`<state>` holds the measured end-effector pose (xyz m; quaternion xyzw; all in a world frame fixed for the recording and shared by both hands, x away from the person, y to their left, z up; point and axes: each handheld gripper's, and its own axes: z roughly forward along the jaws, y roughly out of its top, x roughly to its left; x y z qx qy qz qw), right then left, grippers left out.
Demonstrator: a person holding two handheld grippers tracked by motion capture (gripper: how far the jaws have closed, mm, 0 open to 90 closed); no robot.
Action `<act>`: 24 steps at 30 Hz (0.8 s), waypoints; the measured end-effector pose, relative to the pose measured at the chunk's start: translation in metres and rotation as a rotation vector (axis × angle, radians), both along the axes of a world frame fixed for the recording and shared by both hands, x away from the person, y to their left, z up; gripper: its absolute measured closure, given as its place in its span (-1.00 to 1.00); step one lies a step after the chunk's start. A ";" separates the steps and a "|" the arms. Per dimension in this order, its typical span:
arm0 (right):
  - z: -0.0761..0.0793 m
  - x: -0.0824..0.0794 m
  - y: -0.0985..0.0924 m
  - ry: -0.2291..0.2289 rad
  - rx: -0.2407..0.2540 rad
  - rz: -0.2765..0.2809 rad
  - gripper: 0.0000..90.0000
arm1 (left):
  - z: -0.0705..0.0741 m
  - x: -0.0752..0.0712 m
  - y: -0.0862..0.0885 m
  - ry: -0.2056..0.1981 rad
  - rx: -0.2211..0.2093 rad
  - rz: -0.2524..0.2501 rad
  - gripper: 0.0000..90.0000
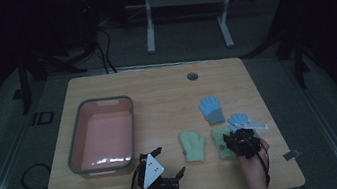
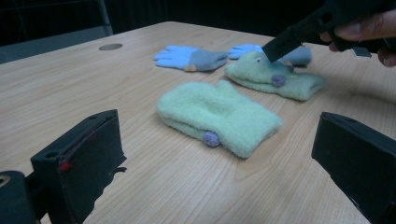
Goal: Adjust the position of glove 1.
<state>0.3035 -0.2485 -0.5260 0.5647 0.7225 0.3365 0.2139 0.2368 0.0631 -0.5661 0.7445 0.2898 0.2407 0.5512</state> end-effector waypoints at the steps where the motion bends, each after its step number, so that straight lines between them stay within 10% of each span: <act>1: 0.002 0.001 -0.002 -0.007 -0.013 0.020 0.49 | 0.000 0.000 0.000 0.000 0.001 0.000 -0.95; 24: -0.002 0.007 -0.022 -0.041 -0.132 0.394 0.43 | 0.000 0.000 0.001 0.003 -0.005 0.001 -0.95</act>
